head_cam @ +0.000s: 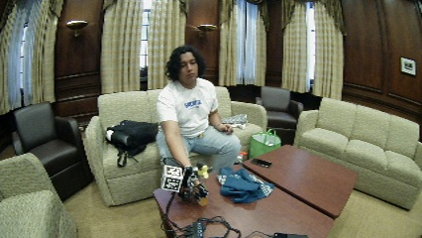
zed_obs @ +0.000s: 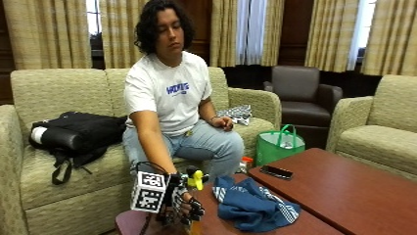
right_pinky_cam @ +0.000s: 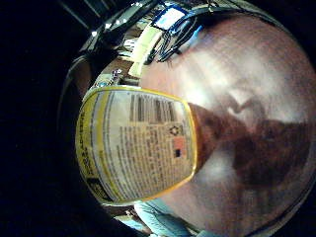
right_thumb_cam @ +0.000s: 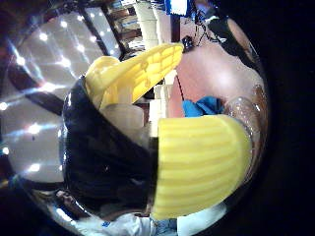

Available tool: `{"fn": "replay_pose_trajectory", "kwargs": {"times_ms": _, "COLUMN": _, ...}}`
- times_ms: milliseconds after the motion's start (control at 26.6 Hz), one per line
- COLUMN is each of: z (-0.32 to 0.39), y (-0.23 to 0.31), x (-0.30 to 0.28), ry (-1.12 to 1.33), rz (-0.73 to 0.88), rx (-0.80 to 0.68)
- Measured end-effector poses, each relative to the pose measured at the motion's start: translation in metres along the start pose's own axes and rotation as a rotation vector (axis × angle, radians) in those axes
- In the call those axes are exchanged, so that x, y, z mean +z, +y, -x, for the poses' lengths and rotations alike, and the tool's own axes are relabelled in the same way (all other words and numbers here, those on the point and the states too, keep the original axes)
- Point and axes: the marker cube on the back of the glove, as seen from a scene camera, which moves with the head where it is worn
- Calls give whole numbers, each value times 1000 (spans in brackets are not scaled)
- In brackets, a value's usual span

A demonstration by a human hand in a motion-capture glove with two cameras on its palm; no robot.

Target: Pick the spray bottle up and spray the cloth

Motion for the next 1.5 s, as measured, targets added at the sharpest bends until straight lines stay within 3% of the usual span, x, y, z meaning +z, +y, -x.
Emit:
{"fn": "replay_pose_trajectory", "kwargs": {"times_ms": 977, "z": 12, "y": 11, "x": -28, "ry": -138, "rz": -65, "rx": -98}}
{"fn": "replay_pose_trajectory", "kwargs": {"times_ms": 1203, "z": 39, "y": 45, "x": -49, "ry": -164, "rz": -57, "rx": -132}}
{"fn": "replay_pose_trajectory", "kwargs": {"times_ms": 1503, "z": 131, "y": 76, "x": -68, "ry": -33, "rz": 176, "rx": -197}}
